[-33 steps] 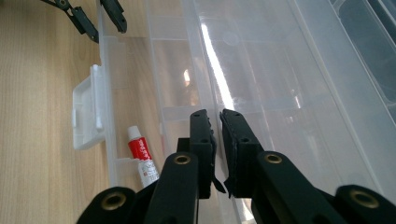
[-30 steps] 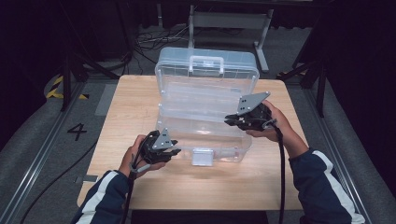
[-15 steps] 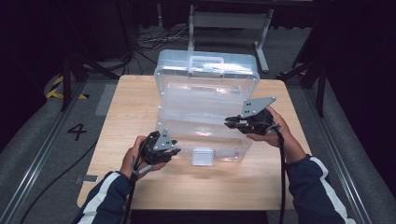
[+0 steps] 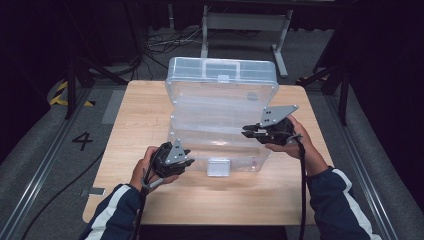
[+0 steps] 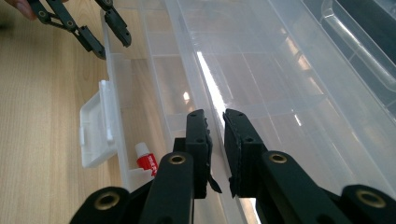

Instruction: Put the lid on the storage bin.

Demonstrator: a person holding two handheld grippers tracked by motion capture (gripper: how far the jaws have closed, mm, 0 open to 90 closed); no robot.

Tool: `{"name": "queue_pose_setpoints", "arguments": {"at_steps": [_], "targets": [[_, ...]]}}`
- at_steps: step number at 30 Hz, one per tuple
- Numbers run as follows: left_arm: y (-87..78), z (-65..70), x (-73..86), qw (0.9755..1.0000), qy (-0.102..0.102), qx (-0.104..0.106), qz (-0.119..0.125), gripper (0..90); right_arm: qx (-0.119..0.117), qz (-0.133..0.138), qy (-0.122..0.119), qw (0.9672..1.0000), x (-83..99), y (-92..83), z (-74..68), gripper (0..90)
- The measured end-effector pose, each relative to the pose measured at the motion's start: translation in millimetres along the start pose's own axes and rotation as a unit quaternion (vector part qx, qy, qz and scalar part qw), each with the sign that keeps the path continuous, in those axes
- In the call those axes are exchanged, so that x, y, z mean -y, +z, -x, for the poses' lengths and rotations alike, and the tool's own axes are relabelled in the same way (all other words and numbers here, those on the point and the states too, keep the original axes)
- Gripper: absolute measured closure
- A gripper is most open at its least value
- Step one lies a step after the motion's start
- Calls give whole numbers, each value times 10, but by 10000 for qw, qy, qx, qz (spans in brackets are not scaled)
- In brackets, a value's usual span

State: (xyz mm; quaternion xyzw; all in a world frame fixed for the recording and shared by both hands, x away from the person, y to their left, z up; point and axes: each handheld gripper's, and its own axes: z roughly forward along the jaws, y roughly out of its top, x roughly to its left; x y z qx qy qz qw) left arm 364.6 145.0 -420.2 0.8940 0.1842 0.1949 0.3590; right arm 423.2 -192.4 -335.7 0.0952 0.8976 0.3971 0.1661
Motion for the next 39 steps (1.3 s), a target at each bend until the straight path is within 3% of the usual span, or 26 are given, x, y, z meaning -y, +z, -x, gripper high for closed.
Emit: {"name": "queue_pose_setpoints", "arguments": {"at_steps": [3,7,9,10,14,20,24,28,34,39], "targets": [[-47,-27,40,9999,-99,31,3,610,17,1,-20,10000,2,-1,-4,804],[-67,-9,46,10000,-50,48,1,606,11,16,-11,10000,11,-14,-2,797],[-92,-21,46,9994,-166,162,247,594,19,19,-10,10000,15,-16,-7,797],[-145,-31,26,9983,-251,258,458,629,37,23,-12,10000,13,-13,-12,796],[-222,-30,2,9972,-265,315,617,649,43,26,-15,10000,14,-12,-17,795],[-369,-57,70,9981,-188,261,528,743,52,32,10,10000,21,-11,-27,791],[-499,-101,156,9979,-269,132,575,827,62,37,12,10000,23,-11,-29,790],[-579,-185,248,9969,-530,-107,570,896,102,43,-7,9999,21,-7,-38,789],[-582,-419,345,9920,-1020,-355,648,900,112,44,0,9999,22,-8,-42,789],[-536,-625,284,9876,-1234,-491,835,900,110,50,9,9999,24,-7,-43,788]]}}
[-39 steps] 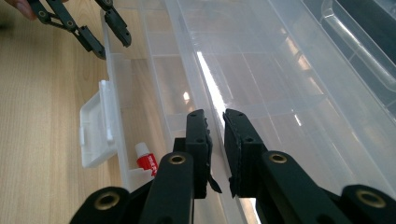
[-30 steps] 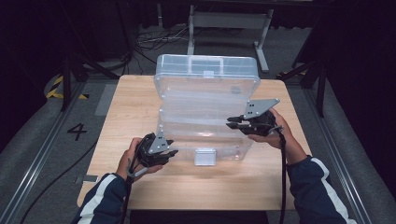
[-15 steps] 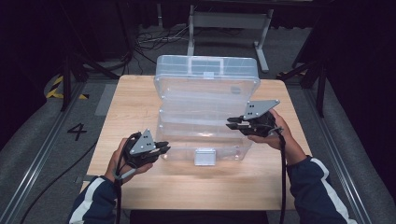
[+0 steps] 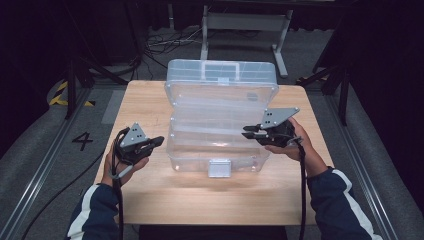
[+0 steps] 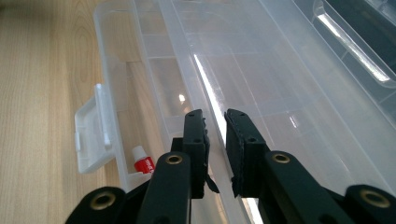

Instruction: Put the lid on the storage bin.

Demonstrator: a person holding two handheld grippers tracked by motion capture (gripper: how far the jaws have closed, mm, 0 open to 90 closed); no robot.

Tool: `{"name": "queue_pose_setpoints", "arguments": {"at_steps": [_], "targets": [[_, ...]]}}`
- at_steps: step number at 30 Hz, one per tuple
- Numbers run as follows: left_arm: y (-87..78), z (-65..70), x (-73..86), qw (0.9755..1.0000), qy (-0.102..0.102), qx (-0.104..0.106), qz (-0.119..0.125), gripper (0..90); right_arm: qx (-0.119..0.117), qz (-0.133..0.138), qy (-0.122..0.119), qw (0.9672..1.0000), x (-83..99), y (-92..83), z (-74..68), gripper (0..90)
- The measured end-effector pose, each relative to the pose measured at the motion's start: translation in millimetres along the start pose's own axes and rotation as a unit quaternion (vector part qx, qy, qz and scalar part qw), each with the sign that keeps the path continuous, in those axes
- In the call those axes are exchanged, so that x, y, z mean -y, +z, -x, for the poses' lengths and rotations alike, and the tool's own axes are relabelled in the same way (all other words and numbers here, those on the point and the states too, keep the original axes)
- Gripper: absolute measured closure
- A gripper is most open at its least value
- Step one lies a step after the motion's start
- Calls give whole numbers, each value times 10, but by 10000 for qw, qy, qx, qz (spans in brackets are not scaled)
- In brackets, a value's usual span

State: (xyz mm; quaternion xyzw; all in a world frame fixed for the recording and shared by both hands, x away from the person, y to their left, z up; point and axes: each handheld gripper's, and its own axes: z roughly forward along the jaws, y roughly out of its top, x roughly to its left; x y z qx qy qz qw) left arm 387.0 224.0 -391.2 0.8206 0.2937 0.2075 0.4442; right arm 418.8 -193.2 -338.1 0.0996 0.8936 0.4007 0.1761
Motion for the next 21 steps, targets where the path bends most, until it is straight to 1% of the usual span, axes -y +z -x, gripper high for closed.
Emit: {"name": "queue_pose_setpoints", "arguments": {"at_steps": [1,2,4,6,7,9,10,12,14,15,17,19,21], "targets": [[10,-25,-19,10000,-3,-11,37,900,-2,1,4,10000,1,0,0,788],[25,-66,-50,9999,-47,-74,90,900,-1,-3,9,10000,1,-1,-1,788],[49,-127,-87,9997,-152,-50,186,900,2,-8,8,10000,1,0,-6,787],[83,-181,-125,9995,-167,-147,235,900,-2,-11,0,10000,2,0,-6,787],[99,-207,-143,9993,-222,-100,292,900,-4,-9,-2,10000,3,0,-7,787],[126,-245,-190,9990,-225,-126,376,900,-5,-2,-6,10000,4,1,-7,787],[137,-258,-217,9987,-263,-134,418,900,-6,-5,-11,10000,4,0,-7,786],[152,-303,-272,9976,-359,-111,586,900,-5,5,-19,10000,6,0,-6,786],[168,-337,-340,9972,-366,-141,640,900,-18,6,-15,10000,12,1,-11,787],[175,-346,-372,9968,-393,-119,680,900,-22,9,-9,10000,15,1,-17,787],[192,-358,-440,9968,-351,-153,703,900,-32,-5,-27,10000,19,1,-21,787],[219,-372,-518,9961,-372,-116,792,900,-44,-8,-23,10000,20,2,-22,787],[230,-369,-539,9963,-334,-141,773,900,-41,-7,-18,10000,19,4,-24,787]]}}
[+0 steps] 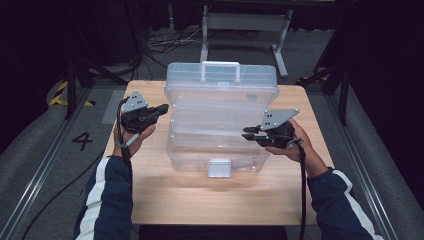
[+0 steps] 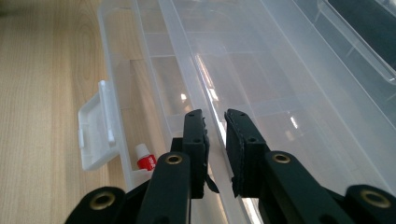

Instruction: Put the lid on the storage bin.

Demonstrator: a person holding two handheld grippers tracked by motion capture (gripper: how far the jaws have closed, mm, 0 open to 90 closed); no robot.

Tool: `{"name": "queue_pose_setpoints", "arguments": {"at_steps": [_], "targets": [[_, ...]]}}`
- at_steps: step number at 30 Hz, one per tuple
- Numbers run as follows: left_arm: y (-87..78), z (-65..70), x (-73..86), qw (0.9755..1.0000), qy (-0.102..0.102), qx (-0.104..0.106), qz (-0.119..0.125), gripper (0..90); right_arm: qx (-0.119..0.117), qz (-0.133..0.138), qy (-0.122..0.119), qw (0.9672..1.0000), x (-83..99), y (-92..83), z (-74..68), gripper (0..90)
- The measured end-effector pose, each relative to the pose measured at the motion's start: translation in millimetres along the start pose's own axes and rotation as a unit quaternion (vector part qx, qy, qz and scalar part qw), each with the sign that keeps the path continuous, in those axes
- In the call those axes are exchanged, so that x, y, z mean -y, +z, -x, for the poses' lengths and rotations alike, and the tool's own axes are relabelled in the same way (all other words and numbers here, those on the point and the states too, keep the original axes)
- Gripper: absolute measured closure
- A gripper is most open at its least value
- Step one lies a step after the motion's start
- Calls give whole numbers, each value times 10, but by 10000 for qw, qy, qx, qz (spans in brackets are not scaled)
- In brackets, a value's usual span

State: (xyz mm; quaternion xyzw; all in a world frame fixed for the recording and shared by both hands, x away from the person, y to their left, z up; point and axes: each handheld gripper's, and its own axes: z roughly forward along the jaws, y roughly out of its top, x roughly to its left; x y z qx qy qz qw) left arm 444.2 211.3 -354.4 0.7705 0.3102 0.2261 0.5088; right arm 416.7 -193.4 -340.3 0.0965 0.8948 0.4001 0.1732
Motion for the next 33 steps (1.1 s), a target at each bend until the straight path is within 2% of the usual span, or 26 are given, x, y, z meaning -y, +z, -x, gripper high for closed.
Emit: {"name": "queue_pose_setpoints", "arguments": {"at_steps": [10,11,15,23,27,33], "targets": [[37,63,-70,10000,-4,-23,64,900,-55,-134,-93,9999,17,-7,-39,785],[39,65,-67,10000,-24,24,55,900,-70,-139,-120,9998,21,-9,-42,787],[38,86,-81,9999,96,1,-35,900,-27,-177,-152,9997,34,-46,-73,800],[10,95,-85,9998,164,40,-51,900,49,-211,-164,9996,54,-92,-94,808],[6,97,-83,9998,192,54,-79,900,79,-192,-139,9997,76,-122,-96,808],[14,77,-133,9991,344,7,-233,900,107,-116,-101,9998,130,-199,-89,827]]}}
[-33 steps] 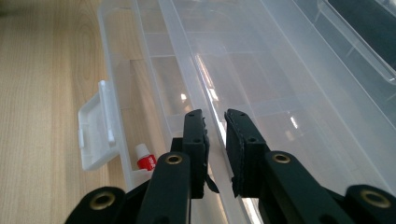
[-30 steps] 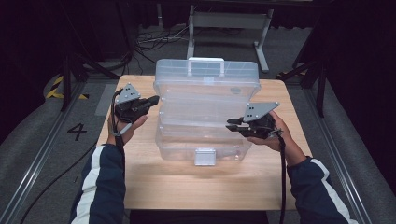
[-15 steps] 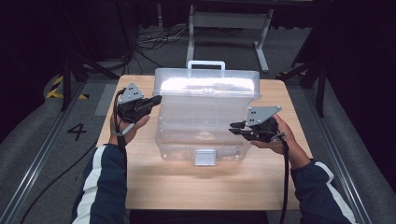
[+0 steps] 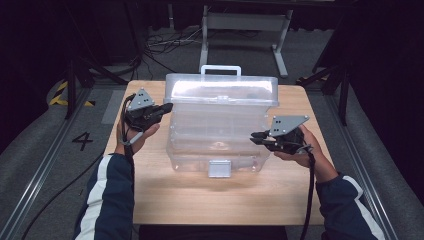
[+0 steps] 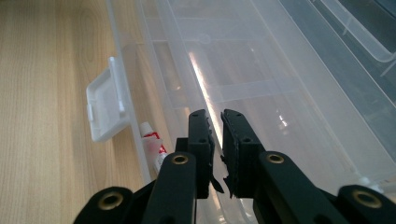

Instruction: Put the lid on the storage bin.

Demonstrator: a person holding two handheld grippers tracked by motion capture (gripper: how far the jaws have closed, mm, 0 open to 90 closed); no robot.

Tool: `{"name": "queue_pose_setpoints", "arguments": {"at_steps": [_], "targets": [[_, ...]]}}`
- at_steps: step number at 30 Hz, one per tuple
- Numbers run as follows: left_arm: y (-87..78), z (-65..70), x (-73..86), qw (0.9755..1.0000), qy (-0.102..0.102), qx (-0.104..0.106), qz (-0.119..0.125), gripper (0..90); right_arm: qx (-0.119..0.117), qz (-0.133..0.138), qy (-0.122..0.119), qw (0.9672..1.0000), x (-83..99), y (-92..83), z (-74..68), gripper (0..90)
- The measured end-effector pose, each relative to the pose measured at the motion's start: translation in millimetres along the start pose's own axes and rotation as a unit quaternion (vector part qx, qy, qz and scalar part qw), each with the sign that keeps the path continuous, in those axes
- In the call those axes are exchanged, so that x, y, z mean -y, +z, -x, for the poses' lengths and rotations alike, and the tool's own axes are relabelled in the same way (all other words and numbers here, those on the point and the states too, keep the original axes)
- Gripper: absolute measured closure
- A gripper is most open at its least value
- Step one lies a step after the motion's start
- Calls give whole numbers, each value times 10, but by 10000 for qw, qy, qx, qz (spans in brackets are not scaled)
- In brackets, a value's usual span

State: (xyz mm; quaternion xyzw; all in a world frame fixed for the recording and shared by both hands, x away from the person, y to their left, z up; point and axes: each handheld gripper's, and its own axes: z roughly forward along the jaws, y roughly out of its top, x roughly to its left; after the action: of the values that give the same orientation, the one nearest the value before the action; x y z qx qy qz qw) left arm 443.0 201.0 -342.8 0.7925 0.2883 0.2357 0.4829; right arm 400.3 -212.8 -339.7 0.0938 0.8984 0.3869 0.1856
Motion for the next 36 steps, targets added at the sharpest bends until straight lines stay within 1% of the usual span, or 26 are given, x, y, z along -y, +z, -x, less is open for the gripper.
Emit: {"name": "queue_pose_setpoints", "arguments": {"at_steps": [1,2,3,4,5,6,8,11,12,19,24,25,27,28,32,33,36], "targets": [[2,-12,-8,10000,33,-11,-27,900,-9,6,-4,10000,4,10,-7,832],[10,-20,-15,10000,16,-2,-46,900,-2,11,-3,10000,2,17,-13,835],[17,-28,-24,9999,61,-43,-75,900,21,12,0,10000,-5,26,-19,835],[26,-40,-41,9999,65,-71,-122,900,42,12,-19,10000,-13,34,-25,836],[28,-42,-57,9999,15,-96,-84,900,68,21,-21,10000,-19,42,-31,837],[26,-48,-69,9999,42,-105,-87,900,84,53,-1,10000,-21,49,-35,838],[27,-56,-82,9999,24,-106,-71,900,89,83,23,9999,-25,62,-37,839],[26,-62,-67,9999,-1,-90,-49,900,77,113,62,9999,-28,74,-36,841],[24,-58,-58,10000,-17,-80,-45,900,107,130,46,9998,-29,76,-38,840],[5,-8,6,9999,-15,-23,-114,900,124,159,71,9998,-19,90,-64,835],[-8,20,70,9996,104,52,-266,900,123,89,46,9999,-5,94,-100,834],[-8,20,70,9996,104,52,-266,900,123,89,46,9999,-5,94,-100,834],[-14,44,108,9993,129,99,-340,900,70,65,81,9999,32,78,-118,843],[-16,55,122,9992,162,83,-361,900,74,52,87,9999,39,71,-123,843],[-25,78,163,9989,159,118,-425,900,117,50,67,9999,59,19,-152,862],[-26,88,182,9986,192,117,-484,900,133,73,84,9999,63,0,-161,865],[-28,108,218,9982,180,132,-555,900,234,85,96,9996,107,-94,-173,869]]}}
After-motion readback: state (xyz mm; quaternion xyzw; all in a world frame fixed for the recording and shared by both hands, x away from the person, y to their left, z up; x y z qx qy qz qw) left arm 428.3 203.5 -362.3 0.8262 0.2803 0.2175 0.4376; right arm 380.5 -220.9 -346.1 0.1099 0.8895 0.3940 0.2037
